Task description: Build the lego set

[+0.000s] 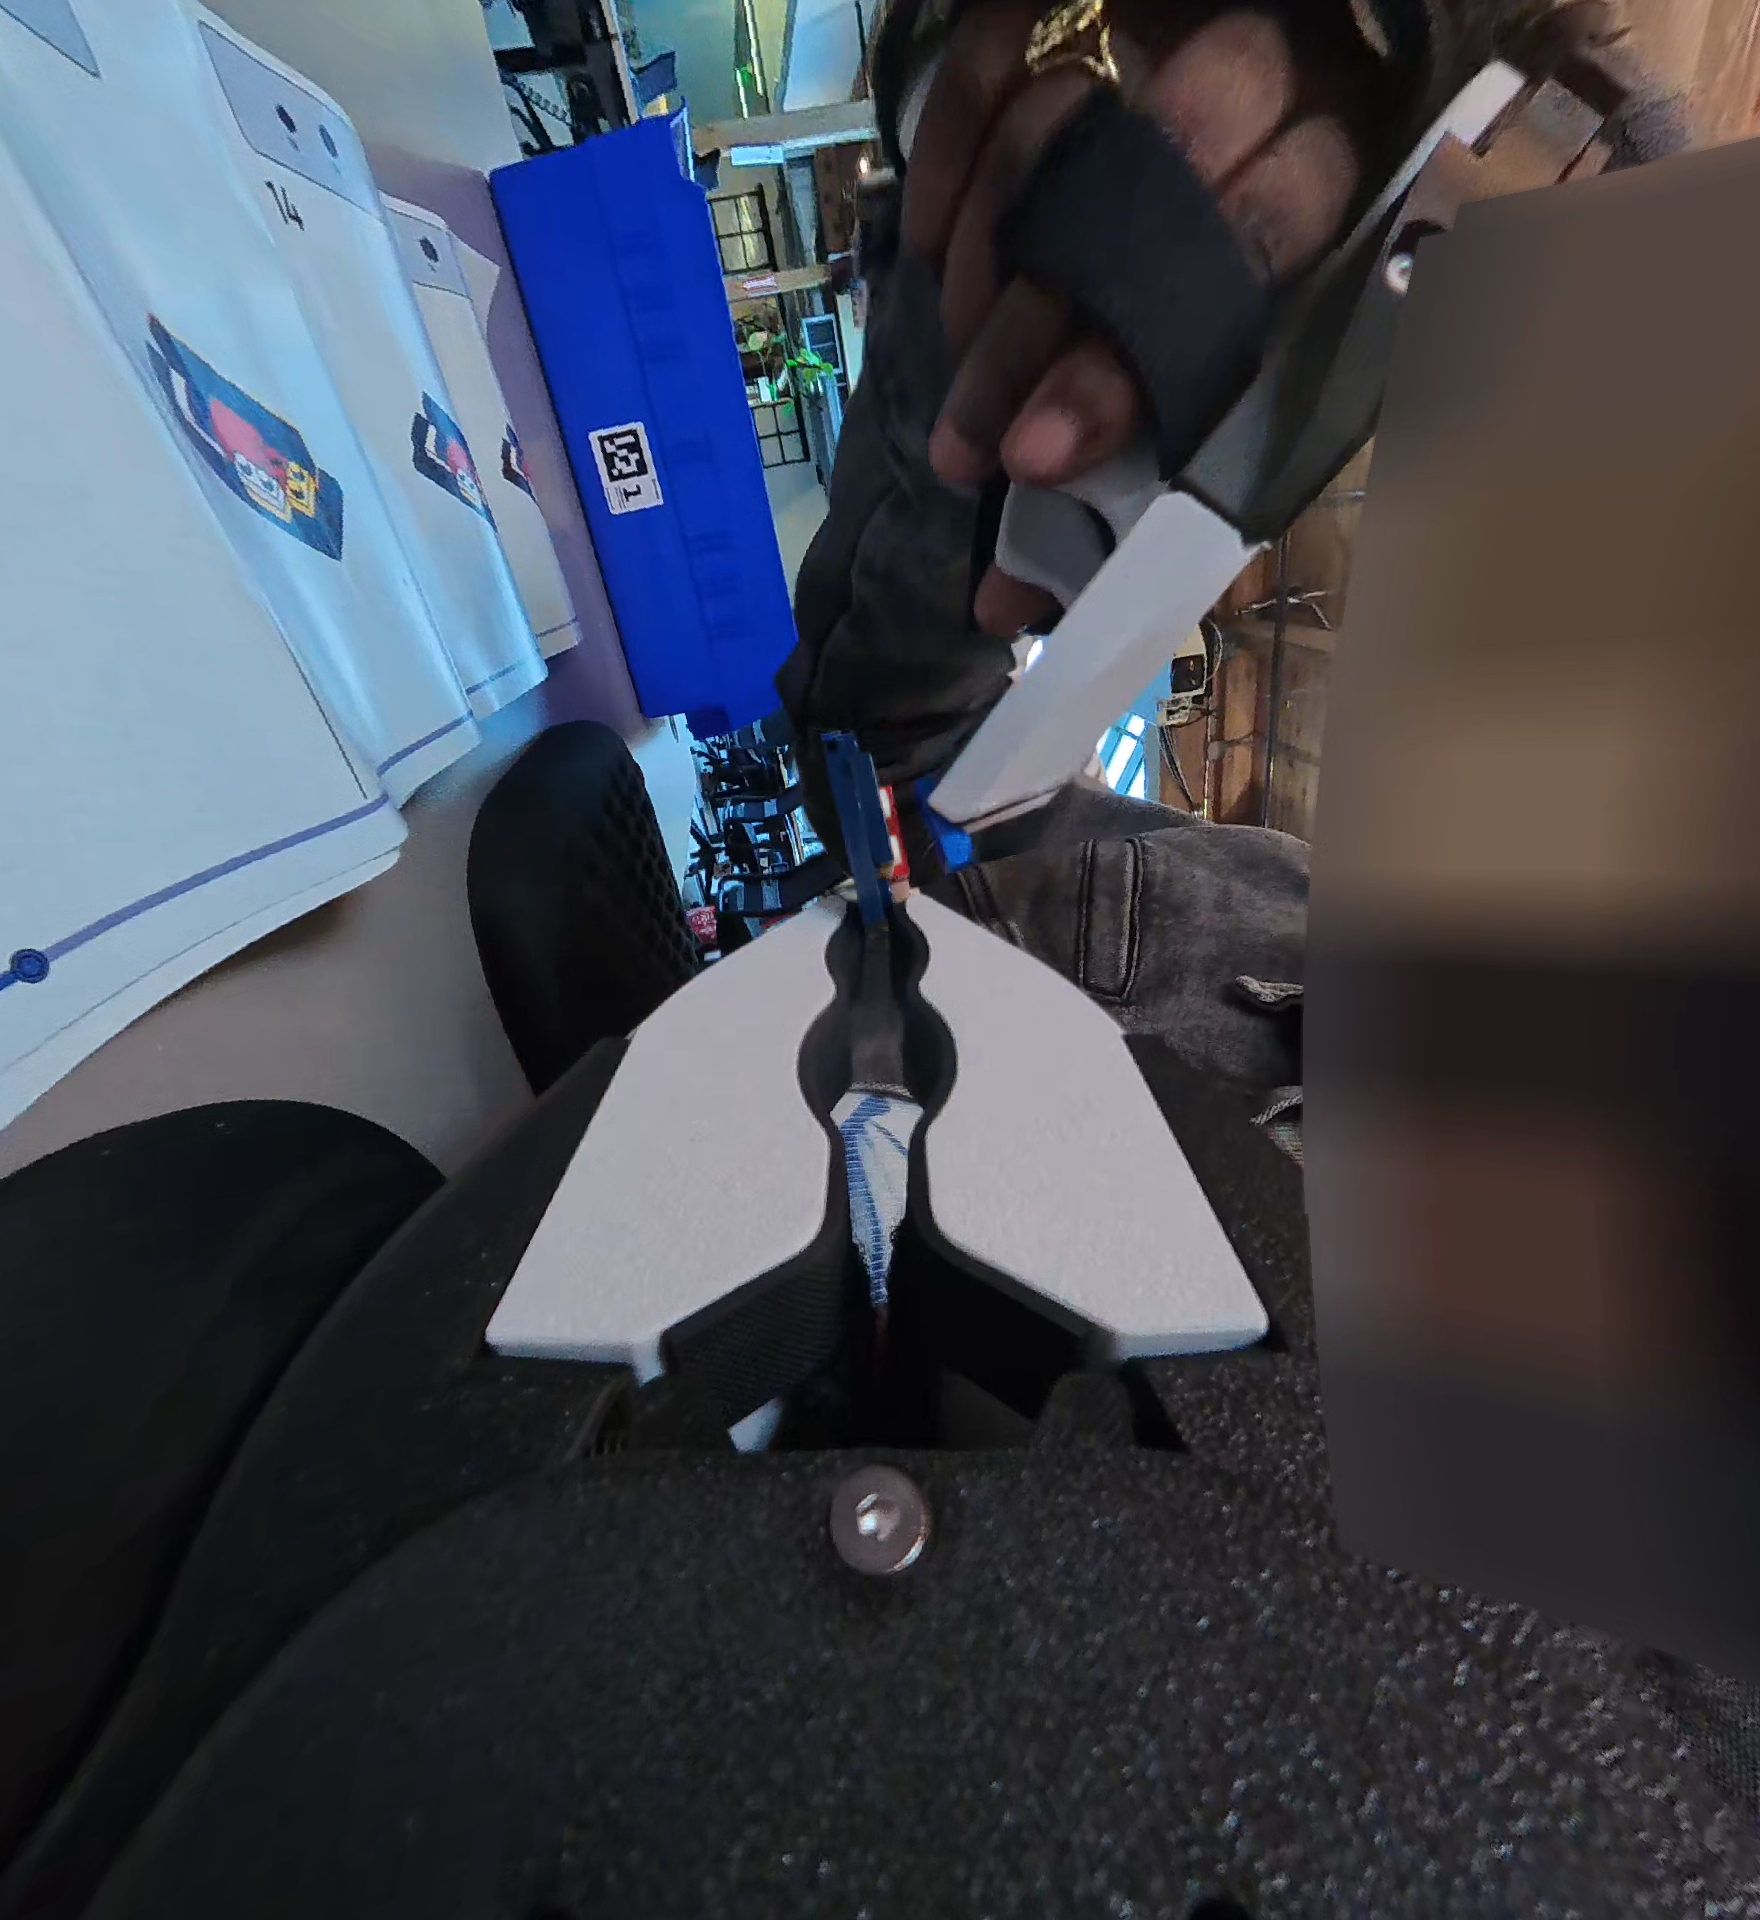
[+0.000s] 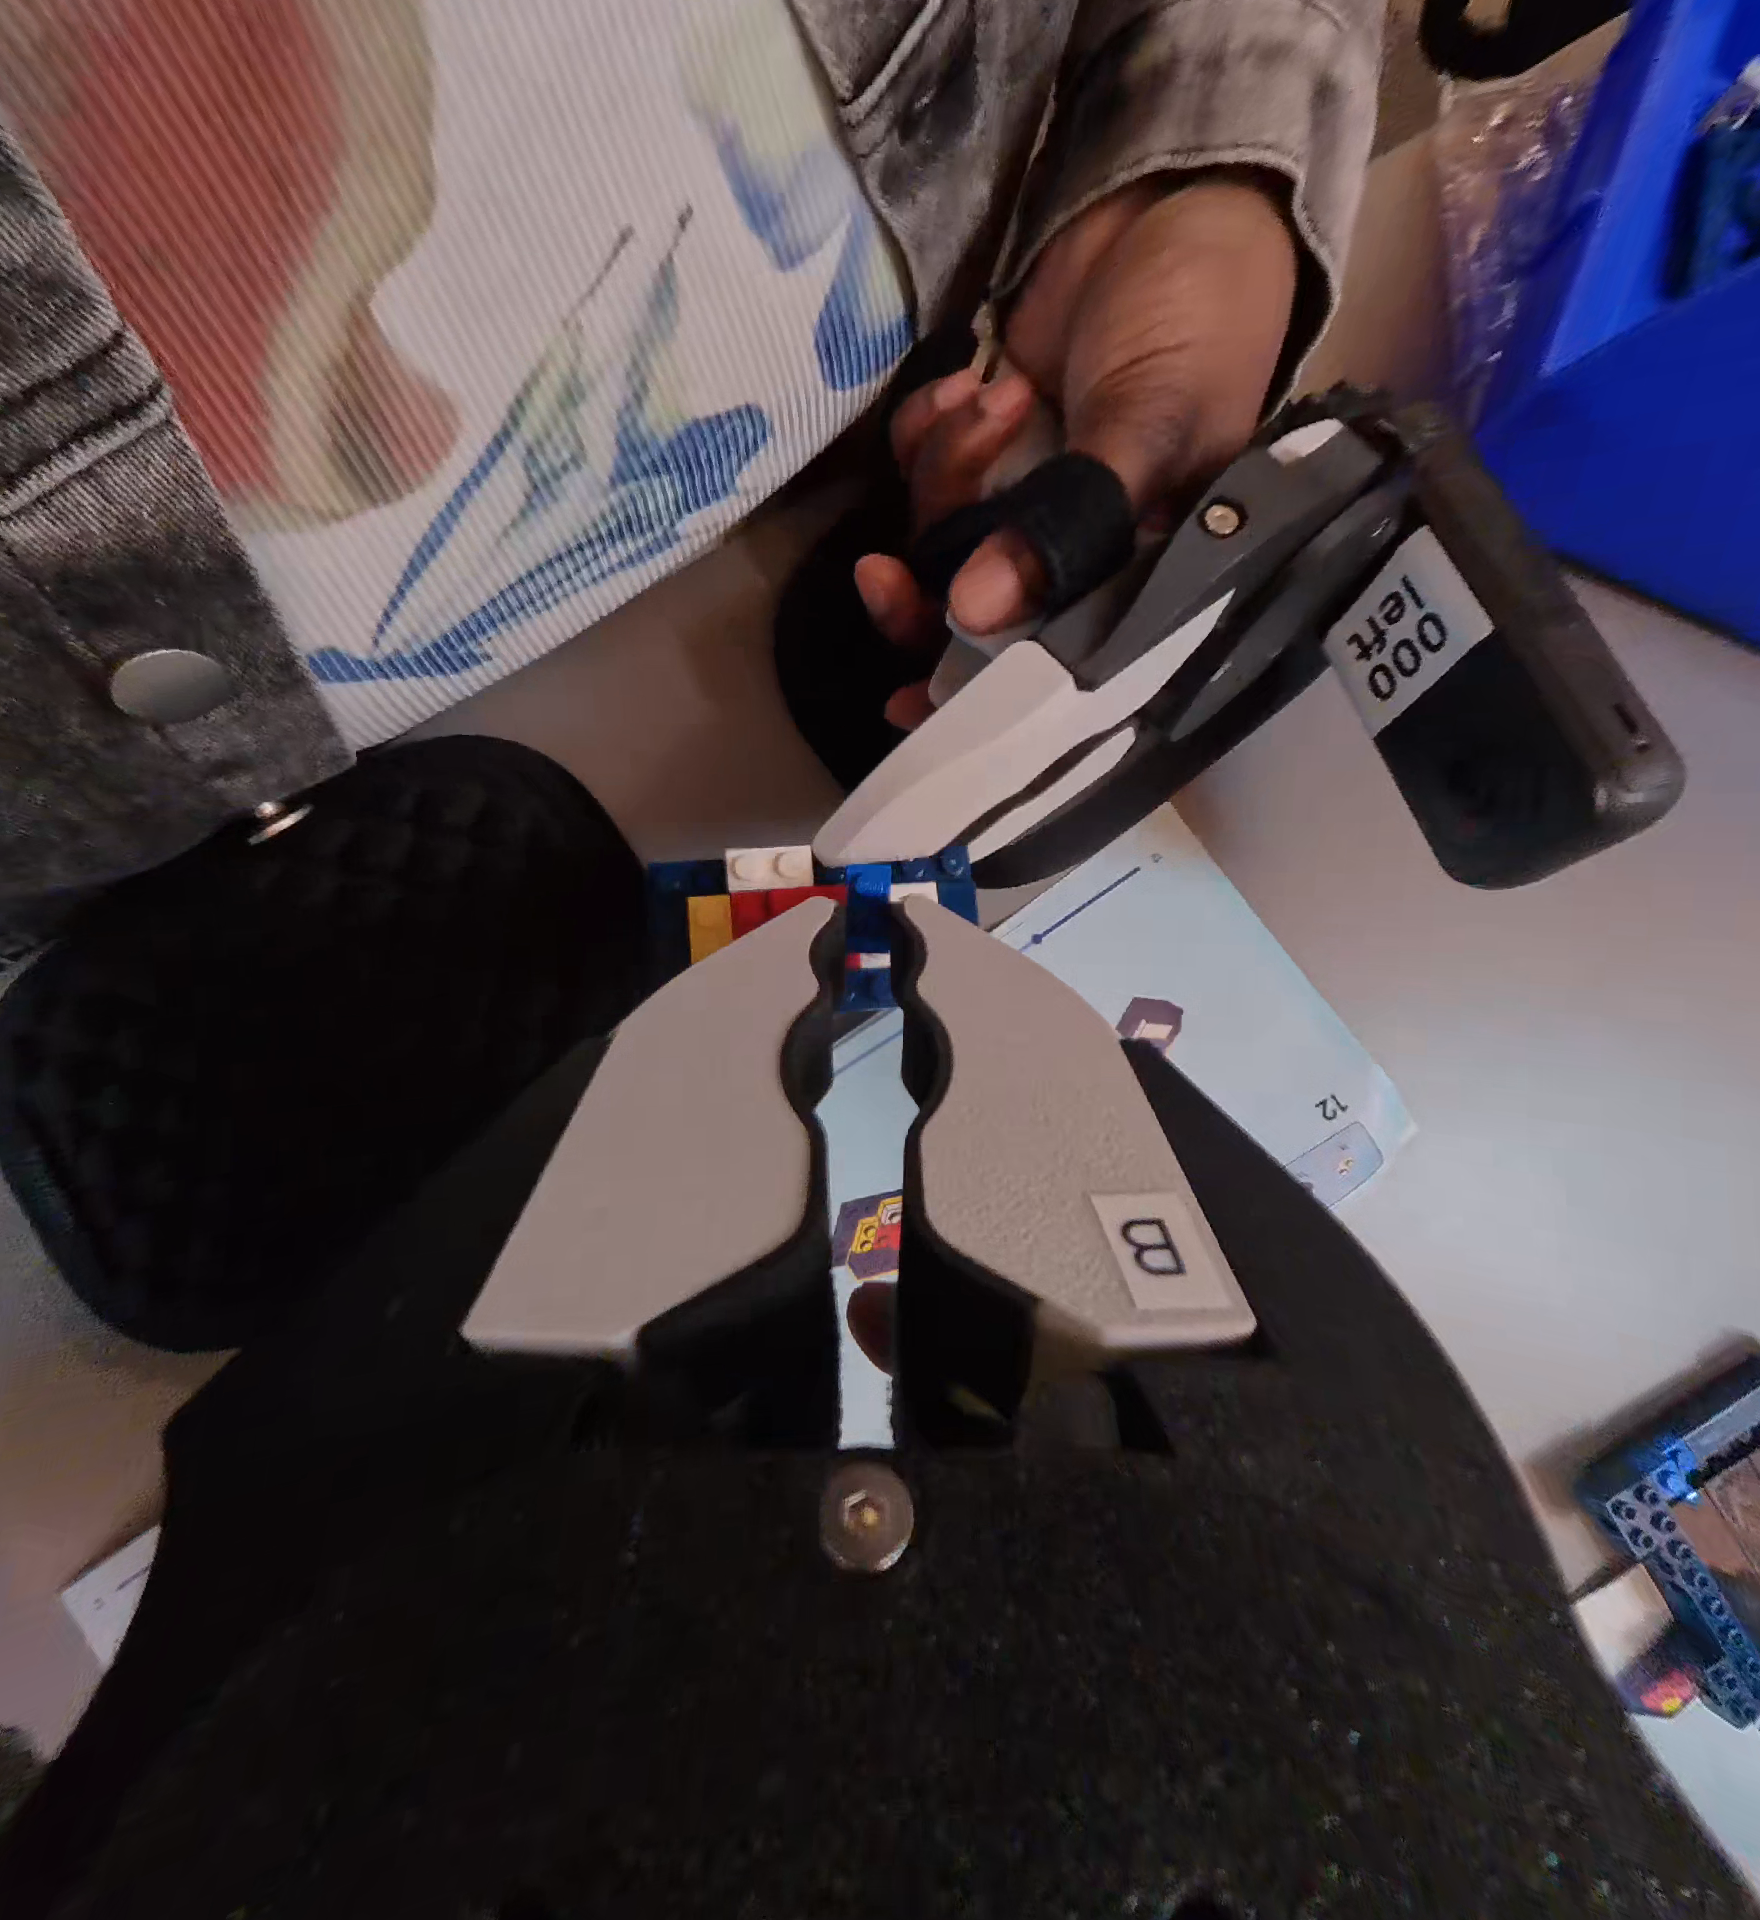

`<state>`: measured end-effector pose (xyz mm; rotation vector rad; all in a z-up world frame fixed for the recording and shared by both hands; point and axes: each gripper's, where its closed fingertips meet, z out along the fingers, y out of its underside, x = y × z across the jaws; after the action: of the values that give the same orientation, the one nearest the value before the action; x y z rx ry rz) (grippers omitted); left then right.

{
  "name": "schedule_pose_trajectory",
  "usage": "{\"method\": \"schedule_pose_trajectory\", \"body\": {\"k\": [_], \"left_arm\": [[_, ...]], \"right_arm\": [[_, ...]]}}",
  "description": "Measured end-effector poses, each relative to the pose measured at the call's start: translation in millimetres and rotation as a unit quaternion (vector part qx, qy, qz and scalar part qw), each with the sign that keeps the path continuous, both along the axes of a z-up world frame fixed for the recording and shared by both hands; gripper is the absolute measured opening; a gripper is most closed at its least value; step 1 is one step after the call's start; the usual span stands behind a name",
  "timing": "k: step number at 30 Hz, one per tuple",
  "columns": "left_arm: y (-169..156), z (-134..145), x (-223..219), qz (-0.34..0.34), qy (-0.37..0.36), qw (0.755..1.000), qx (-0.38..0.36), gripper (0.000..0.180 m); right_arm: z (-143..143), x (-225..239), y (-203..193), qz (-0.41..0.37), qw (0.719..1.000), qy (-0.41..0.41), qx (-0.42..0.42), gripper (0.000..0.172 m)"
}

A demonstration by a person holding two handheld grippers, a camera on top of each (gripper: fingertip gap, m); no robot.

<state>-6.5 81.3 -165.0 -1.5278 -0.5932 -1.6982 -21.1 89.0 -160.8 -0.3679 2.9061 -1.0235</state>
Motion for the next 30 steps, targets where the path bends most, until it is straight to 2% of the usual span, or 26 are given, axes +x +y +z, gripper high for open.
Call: {"method": "schedule_pose_trajectory", "body": {"k": [8,30], "left_arm": [[-1.8,0.6,3.4,-0.009,0.01,1.0,0.01,0.004],[-1.6,0.6,7.4,-0.013,0.023,1.0,0.017,0.004]], "right_arm": [[-4.5,1.3,-0.6,0.015,0.999,-0.016,0.033,0.008],[-4.2,4.2,-3.9,0.003,0.998,-0.045,0.037,0.012]]}}
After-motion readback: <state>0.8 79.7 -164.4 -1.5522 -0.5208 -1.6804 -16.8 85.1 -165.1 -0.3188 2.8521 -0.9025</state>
